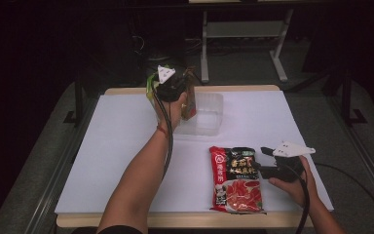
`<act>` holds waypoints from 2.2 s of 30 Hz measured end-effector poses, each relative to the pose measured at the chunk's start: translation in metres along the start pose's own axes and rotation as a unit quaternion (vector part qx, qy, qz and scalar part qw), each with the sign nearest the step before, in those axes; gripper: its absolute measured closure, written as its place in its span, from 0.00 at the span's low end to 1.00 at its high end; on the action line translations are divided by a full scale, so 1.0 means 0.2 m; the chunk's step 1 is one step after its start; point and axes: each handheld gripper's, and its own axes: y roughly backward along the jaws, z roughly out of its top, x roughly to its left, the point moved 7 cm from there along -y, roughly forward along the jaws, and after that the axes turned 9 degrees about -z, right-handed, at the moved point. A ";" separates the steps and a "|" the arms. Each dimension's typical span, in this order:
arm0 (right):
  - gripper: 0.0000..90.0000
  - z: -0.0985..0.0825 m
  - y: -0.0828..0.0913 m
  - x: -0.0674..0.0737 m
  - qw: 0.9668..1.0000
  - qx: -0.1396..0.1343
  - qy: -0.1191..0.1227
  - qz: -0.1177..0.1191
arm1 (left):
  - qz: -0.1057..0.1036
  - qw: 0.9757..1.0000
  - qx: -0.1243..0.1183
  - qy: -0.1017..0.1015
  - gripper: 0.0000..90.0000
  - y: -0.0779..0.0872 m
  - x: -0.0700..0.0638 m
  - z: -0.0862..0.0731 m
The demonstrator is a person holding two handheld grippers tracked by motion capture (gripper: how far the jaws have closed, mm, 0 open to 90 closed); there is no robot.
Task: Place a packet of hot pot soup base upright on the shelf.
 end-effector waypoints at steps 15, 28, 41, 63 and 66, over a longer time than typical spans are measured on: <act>0.39 -0.01 0.00 0.00 1.000 0.004 -0.002 -0.001 | -0.032 0.999 0.006 0.003 0.92 0.00 -0.04 -0.12; 0.39 -0.01 0.00 -0.01 1.000 0.005 0.000 -0.004 | -0.067 0.998 0.009 -0.012 0.89 0.09 -0.07 -0.15; 0.39 -0.02 -0.01 -0.01 1.000 0.011 0.002 -0.003 | -0.080 0.996 0.029 -0.034 0.83 0.21 -0.06 -0.19; 0.39 -0.03 0.00 -0.01 1.000 0.017 0.000 -0.006 | -0.102 0.983 0.078 -0.135 0.62 0.39 -0.11 -0.26; 0.39 -0.04 -0.01 -0.01 1.000 0.019 0.001 -0.008 | -0.107 0.981 0.080 -0.140 0.58 0.44 -0.11 -0.27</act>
